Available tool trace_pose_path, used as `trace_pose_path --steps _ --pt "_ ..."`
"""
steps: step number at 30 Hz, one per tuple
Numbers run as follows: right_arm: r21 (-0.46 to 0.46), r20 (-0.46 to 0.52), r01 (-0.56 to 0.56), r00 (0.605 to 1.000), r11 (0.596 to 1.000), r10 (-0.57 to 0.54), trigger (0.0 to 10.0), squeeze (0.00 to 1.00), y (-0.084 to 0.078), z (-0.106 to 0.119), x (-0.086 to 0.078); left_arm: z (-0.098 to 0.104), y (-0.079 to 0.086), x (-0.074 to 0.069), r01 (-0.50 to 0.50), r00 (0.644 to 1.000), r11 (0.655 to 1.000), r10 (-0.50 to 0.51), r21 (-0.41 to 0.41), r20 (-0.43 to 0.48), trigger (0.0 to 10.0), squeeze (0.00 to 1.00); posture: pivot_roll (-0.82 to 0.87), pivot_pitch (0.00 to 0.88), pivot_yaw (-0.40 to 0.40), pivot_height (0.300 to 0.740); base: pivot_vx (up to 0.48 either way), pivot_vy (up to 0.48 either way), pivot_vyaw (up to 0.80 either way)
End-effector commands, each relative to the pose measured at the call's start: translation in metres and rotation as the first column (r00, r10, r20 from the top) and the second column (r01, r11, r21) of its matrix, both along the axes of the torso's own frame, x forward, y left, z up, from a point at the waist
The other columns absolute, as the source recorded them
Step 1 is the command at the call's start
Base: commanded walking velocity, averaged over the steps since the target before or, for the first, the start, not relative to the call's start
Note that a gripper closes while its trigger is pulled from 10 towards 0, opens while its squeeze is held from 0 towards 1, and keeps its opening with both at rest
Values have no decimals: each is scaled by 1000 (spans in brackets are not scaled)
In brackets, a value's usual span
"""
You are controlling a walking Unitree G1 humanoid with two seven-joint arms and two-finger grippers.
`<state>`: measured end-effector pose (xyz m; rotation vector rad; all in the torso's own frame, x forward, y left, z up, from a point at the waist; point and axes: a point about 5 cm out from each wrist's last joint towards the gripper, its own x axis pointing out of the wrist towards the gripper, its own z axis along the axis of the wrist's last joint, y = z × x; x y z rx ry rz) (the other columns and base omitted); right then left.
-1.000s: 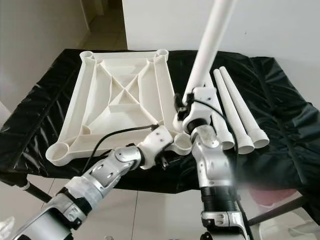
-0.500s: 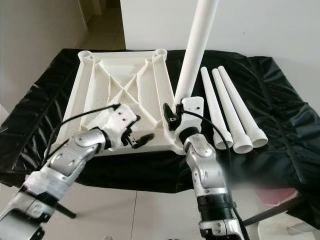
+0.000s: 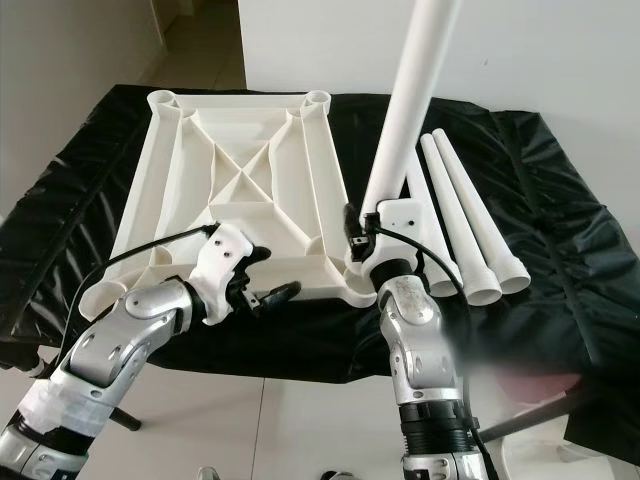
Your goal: Building children table
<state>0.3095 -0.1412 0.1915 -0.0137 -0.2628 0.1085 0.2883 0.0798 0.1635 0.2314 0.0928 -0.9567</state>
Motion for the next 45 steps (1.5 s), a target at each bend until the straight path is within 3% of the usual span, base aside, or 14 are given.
trace_pose_path --steps 1,5,13,27,32,36,45 --pt "2 23 10 1000 1000 -10 10000 0 1 2 -3 -3 -4 -8 90 995 996 -90 12 -30 10000 0 39 116 -38 740 0 0 0" --pt "-5 28 41 999 999 -41 10000 0 2 0 -10 -3 -3 -10 75 997 997 -74 8 -37 10000 0 38 116 -45 740 0 0 0" --pt "-17 9 -6 1000 1000 6 10000 0 12 -10 -22 3 -5 -10 69 997 998 -69 -5 -33 10000 0 29 119 -45 740 0 0 0" --pt "-93 -6 -39 999 995 39 10000 0 10 -30 -32 6 -7 -10 64 997 998 -64 0 -30 10000 0 29 132 -45 740 0 0 0" --pt "-64 -42 -59 998 996 56 10000 0 10 -38 -33 5 -7 -10 58 998 998 -58 4 -30 10000 0 29 135 -47 740 0 0 0" --pt "38 -131 -74 988 997 78 10000 0 7 -47 -27 6 -8 -10 55 998 999 -55 2 -28 10000 0 25 135 -47 740 0 0 0" --pt "57 -186 -82 978 995 92 10000 0 7 -48 -18 8 -9 -8 55 998 998 -55 0 -21 10000 0 26 128 -47 740 0 0 0"
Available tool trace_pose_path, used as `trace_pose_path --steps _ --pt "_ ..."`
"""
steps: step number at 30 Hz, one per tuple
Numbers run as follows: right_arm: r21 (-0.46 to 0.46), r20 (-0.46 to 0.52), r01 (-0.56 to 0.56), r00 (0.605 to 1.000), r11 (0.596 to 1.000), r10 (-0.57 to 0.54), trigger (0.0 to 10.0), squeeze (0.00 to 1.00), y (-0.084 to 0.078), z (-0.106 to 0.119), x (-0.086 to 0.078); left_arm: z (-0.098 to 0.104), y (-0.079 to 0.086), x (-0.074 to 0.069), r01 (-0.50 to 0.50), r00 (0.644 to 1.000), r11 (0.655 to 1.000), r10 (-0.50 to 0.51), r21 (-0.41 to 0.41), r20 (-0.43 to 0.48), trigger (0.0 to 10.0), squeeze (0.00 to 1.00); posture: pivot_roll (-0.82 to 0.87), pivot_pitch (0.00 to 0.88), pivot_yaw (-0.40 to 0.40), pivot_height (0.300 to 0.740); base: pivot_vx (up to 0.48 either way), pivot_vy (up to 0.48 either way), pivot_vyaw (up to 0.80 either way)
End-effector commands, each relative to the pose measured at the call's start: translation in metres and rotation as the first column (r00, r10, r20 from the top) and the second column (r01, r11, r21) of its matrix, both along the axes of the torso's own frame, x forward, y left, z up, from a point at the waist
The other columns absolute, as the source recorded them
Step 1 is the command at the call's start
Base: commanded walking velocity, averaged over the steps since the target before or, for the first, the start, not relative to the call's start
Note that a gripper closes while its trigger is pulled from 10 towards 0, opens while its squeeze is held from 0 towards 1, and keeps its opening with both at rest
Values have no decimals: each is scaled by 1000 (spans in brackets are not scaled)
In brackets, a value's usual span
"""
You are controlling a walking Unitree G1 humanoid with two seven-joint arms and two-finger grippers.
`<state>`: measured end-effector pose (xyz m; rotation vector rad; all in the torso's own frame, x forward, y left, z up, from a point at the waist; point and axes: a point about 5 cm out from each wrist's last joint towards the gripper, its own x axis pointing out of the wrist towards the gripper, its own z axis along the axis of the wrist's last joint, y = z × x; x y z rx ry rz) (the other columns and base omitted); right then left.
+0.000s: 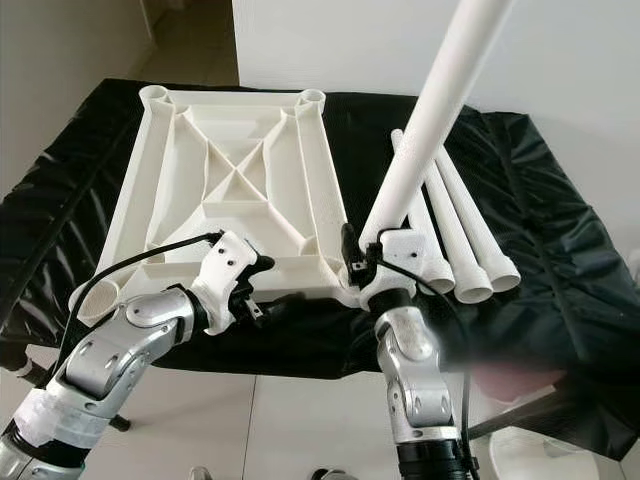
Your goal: Building children table
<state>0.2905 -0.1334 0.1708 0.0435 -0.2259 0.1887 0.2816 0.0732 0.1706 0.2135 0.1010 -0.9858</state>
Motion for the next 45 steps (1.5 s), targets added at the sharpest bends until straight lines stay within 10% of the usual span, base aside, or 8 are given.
trace_pose_path --steps 1,11,28,45 --pt "0 -154 -5 988 1000 5 10000 0 -1 -27 2 2 -2 -2 29 1000 1000 -29 9 -3 10000 0 27 126 -49 740 0 0 0" --pt "93 -223 0 975 996 20 10000 0 0 -26 7 2 -4 -3 29 1000 1000 -29 10 3 10000 0 30 117 -58 740 0 0 0" --pt "-79 -94 -49 995 996 42 10000 0 3 -36 -6 4 -4 -5 25 1000 1000 -25 9 13 10000 0 46 101 -64 740 0 0 0" --pt "-102 -234 -48 972 994 23 10000 0 -8 -45 13 7 -4 -4 28 999 1000 -28 10 21 10000 0 42 102 -53 740 0 0 0"
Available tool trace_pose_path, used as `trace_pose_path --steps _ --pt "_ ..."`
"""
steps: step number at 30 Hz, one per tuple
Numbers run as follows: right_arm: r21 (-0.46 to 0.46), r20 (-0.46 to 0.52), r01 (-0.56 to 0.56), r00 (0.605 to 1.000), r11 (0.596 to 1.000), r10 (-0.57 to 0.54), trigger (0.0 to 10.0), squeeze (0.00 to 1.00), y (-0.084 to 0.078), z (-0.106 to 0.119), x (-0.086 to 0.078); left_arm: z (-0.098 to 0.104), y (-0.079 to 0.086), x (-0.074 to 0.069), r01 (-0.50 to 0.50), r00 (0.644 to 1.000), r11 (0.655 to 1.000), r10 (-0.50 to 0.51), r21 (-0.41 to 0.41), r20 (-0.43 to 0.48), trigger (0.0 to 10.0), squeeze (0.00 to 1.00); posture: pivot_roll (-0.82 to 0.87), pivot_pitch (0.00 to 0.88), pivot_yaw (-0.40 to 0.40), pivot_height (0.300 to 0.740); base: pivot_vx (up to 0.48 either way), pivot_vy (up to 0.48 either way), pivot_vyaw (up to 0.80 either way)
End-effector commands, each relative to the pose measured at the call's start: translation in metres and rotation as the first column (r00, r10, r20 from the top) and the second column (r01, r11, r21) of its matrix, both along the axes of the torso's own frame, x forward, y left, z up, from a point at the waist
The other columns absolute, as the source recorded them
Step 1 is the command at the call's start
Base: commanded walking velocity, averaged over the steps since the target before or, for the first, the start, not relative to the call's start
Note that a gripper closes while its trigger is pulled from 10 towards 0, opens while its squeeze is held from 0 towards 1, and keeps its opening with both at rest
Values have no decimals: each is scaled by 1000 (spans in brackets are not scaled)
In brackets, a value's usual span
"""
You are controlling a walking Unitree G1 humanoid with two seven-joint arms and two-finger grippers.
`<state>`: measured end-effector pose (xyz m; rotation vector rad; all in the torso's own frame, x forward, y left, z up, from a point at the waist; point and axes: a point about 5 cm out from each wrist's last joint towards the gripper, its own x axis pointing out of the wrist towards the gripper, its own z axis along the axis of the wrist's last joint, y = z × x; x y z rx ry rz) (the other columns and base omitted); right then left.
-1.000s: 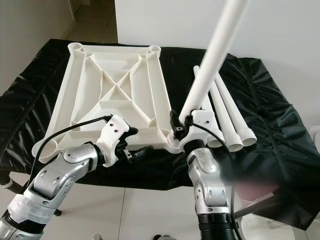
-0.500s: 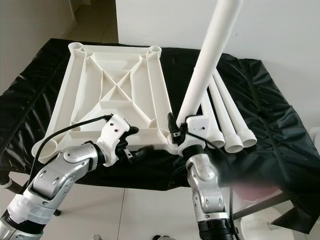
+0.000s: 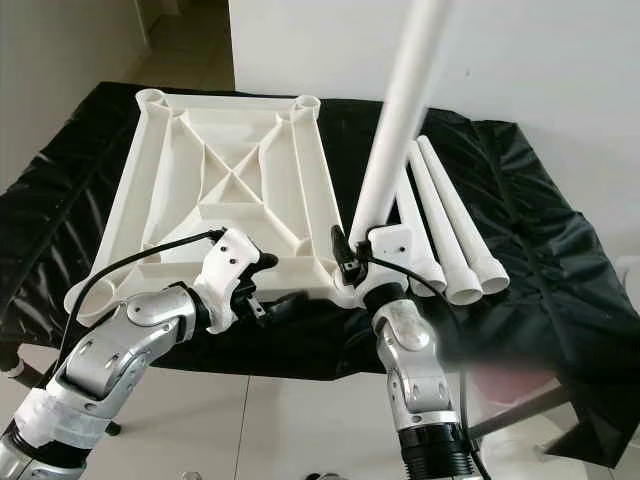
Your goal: Building children table
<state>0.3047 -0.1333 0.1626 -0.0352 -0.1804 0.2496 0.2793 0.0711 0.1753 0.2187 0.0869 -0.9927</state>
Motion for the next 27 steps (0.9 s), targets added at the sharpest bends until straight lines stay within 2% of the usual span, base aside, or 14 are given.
trace_pose_path --steps 1,8,14,16,17,25,27 --pt "-26 -196 22 980 999 -26 10000 0 -9 -37 -1 2 -2 -2 19 1000 1000 -20 12 7 10000 0 42 102 -53 740 0 0 0" --pt "-24 -205 9 979 1000 -14 10000 0 -11 -34 2 3 -1 -2 14 1000 1000 -14 12 9 10000 0 44 104 -53 740 0 0 0" --pt "103 -241 79 969 992 -52 10000 0 -20 -41 1 4 0 -2 7 1000 1000 -7 8 11 10000 0 47 110 -55 740 0 0 0" --pt "114 -240 89 969 990 -59 10000 0 -21 -41 0 4 0 -2 7 1000 1000 -7 8 11 10000 0 47 110 -55 740 0 0 0" --pt "119 -194 78 979 990 -54 10000 0 -22 -39 -3 5 0 -1 5 1000 1000 -5 5 13 10000 0 43 117 -53 740 0 0 0" --pt "106 -88 7 996 994 2 10000 0 -14 -27 -9 7 1 0 2 1000 1000 -2 -2 13 10000 0 41 122 -49 740 0 0 0" --pt "86 -9 -29 1000 996 30 10000 0 -9 -13 -11 10 1 1 0 1000 1000 1 -17 12 10000 0 42 123 -47 740 0 0 0"
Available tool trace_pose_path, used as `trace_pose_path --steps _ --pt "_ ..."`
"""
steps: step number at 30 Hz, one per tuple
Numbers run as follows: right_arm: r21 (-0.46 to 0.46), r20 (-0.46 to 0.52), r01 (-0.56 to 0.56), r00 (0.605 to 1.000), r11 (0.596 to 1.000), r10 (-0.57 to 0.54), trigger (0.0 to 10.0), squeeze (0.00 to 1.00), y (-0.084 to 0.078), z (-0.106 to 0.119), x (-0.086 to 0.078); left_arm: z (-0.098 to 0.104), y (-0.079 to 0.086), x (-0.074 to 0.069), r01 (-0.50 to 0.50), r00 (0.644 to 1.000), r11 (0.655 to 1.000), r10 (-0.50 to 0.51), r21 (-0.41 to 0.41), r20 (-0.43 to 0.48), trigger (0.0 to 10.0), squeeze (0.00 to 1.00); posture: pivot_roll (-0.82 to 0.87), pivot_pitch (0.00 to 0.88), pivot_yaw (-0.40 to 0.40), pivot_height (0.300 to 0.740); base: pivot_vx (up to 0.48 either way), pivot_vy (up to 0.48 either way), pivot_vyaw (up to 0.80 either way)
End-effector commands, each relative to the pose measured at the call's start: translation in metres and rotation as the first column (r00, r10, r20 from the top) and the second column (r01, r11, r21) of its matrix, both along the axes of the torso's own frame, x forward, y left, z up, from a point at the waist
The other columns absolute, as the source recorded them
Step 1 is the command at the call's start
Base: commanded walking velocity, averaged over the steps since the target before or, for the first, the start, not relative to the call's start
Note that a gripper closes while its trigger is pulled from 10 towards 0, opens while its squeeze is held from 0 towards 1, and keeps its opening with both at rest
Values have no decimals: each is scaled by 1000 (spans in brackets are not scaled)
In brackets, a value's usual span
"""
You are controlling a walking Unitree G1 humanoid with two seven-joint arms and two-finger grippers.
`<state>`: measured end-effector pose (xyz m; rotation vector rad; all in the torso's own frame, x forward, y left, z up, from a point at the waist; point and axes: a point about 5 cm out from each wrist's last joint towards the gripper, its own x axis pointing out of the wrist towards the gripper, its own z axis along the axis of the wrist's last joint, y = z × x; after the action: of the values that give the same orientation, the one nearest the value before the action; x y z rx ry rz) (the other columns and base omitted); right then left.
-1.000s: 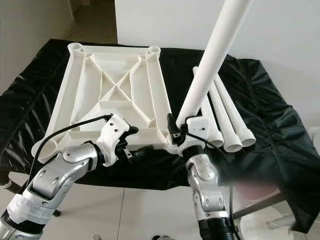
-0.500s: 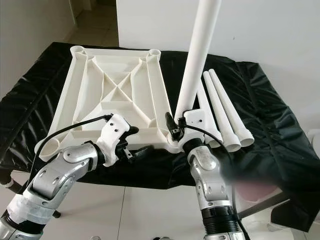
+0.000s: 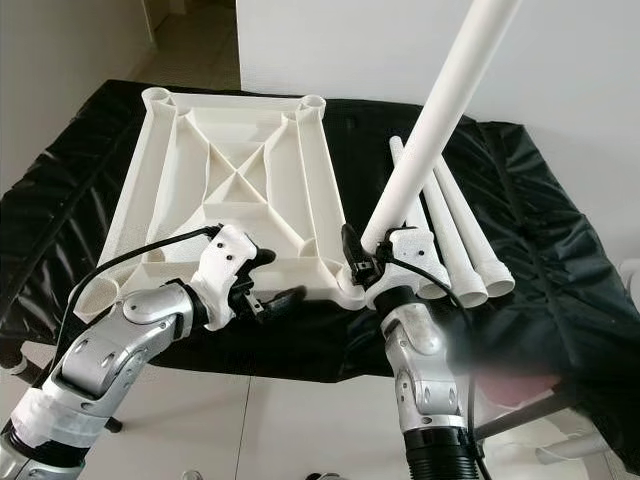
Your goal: Building children table
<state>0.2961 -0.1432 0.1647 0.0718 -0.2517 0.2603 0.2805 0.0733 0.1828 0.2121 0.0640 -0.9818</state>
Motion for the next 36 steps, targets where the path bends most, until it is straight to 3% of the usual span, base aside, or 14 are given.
trace_pose_path --steps 1,4,5,6,8,10,13,14,19,24,30,36 --pt "-39 -33 -30 999 999 28 10000 0 4 -8 -4 4 -1 1 9 1000 1000 -9 -10 -5 10000 0 42 123 -47 740 0 0 0" --pt "-66 7 -55 998 996 55 10000 0 8 2 -5 9 0 1 17 1000 999 -17 -37 -13 10000 0 42 126 -49 740 0 0 0" --pt "-70 21 -65 998 995 66 10000 0 9 7 -5 11 0 1 28 999 997 -30 -65 -30 10000 376 42 126 -48 740 0 0 0" --pt "-67 57 -98 993 993 102 10000 0 10 20 -5 19 2 1 47 998 993 -50 -105 -33 10000 1000 42 126 -48 740 0 0 0" --pt "-64 66 -109 991 992 113 10000 0 11 24 -6 22 3 1 53 998 992 -56 -112 -28 10000 1000 42 126 -48 740 0 0 0" --pt "-100 113 -169 977 981 180 10000 0 13 42 -5 43 1 -2 121 993 979 -121 -162 11 10000 1000 44 127 -57 740 0 0 0" --pt "-94 120 -185 973 978 195 10000 0 13 47 -4 49 0 -4 159 987 972 -157 -170 28 10000 1000 44 127 -57 740 0 0 0" --pt "-131 124 -256 954 958 272 10000 0 15 57 0 64 -4 -6 200 978 966 -188 -162 86 10000 0 47 123 -65 740 0 0 0" --pt "-201 102 -353 920 914 378 10000 0 20 68 3 76 -9 -2 179 978 974 -161 -136 134 10000 0 51 123 -68 740 0 0 0" --pt "-227 48 -452 880 863 473 10000 0 20 84 13 97 -11 -5 248 956 955 -214 -162 202 10000 0 51 120 -78 740 0 0 0" --pt "-273 13 -501 852 822 523 10000 0 20 84 16 100 -9 -6 277 947 951 -247 -134 204 10000 0 59 108 -86 740 0 0 0" --pt "-343 -42 -562 810 753 585 10000 0 20 84 25 103 -7 -7 322 929 943 -299 -79 216 10000 0 70 91 -90 740 0 0 0"
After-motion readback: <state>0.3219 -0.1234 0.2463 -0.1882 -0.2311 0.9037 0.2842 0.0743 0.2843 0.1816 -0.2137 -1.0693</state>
